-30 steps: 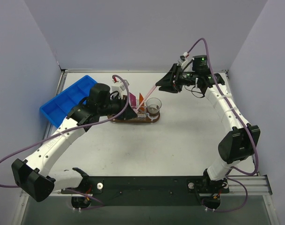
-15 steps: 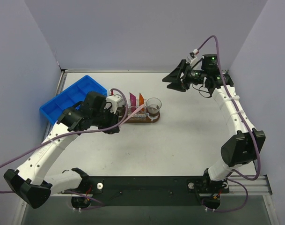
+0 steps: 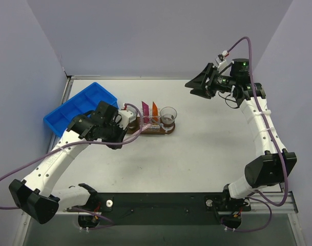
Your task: Prepare toiletry sets of a toothbrush and toothpaste on the tray
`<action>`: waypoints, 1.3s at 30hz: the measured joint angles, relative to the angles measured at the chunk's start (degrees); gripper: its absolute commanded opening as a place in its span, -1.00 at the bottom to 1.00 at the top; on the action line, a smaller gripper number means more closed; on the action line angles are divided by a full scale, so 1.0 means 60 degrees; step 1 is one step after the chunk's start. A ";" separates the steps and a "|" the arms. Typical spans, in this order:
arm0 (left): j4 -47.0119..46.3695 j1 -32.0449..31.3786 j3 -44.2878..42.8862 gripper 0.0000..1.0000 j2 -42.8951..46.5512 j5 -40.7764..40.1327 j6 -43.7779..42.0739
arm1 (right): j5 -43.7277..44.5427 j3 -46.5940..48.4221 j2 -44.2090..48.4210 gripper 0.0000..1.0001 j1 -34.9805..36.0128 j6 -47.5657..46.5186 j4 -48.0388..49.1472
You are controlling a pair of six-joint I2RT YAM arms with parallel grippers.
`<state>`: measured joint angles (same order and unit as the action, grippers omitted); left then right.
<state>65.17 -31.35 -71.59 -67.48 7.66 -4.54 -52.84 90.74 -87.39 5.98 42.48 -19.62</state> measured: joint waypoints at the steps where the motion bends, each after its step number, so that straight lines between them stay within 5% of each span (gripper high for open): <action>1: -0.0007 0.0062 0.0011 -1.00 -0.0102 -0.0007 -0.0080 | 0.0015 0.0000 0.0000 0.00 0.0000 -0.0022 -0.0004; 13: -0.0033 0.1246 -0.0007 -1.00 -0.1067 -0.0222 -0.0594 | 0.0149 0.0000 0.0000 0.00 -0.0018 -0.0098 -0.0069; 39: 0.0386 0.0798 -0.1781 -1.00 -0.2976 -0.1071 -0.0608 | 0.0142 0.0280 -0.0069 0.01 -0.0262 -0.0135 -0.0058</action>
<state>67.48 -26.57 -82.28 -85.34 1.23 -8.19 -51.99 92.42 -87.81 4.40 41.67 -19.97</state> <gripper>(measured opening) 0.278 0.503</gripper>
